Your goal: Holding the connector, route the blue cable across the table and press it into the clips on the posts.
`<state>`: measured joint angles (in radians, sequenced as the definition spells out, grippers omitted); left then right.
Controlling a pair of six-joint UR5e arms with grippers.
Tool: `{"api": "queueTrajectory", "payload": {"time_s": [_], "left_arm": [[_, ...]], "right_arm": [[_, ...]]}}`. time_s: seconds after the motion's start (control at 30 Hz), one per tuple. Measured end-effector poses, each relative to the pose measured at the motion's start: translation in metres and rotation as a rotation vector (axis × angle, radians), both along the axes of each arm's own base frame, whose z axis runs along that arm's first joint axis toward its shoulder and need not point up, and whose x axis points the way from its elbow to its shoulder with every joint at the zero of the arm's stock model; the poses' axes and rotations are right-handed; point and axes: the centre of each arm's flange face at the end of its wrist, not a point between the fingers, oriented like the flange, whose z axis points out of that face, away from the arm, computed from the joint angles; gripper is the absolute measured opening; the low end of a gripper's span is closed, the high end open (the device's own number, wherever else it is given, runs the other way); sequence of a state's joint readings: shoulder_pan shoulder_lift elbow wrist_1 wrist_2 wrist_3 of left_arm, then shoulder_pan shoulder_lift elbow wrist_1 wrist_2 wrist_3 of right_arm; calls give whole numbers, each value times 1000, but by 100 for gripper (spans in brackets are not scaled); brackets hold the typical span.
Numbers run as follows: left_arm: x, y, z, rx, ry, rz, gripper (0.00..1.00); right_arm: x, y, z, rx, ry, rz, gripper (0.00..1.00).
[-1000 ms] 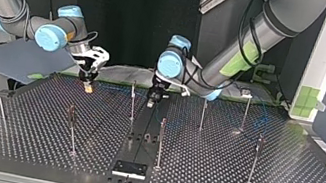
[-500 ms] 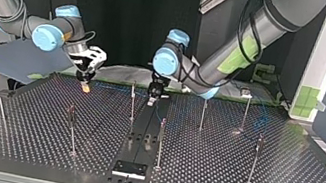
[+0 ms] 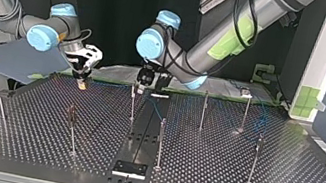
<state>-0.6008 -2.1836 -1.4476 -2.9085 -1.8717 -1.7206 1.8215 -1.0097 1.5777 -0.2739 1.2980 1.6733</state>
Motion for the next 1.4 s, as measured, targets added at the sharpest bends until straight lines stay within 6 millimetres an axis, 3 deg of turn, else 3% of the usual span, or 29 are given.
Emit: {"api": "queueTrajectory", "payload": {"time_s": [0.27,0.6,1.4], "left_arm": [[-32,-27,1,30,-5,-34,100],[-55,-66,13,-38,-74,-36,100],[-34,-106,-44,1,11,34,100]], "right_arm": [[-7,-1,9,-8,10,-9,0],[-10,-2,21,-27,11,-11,0],[-14,-1,21,-30,39,-11,0]]}}
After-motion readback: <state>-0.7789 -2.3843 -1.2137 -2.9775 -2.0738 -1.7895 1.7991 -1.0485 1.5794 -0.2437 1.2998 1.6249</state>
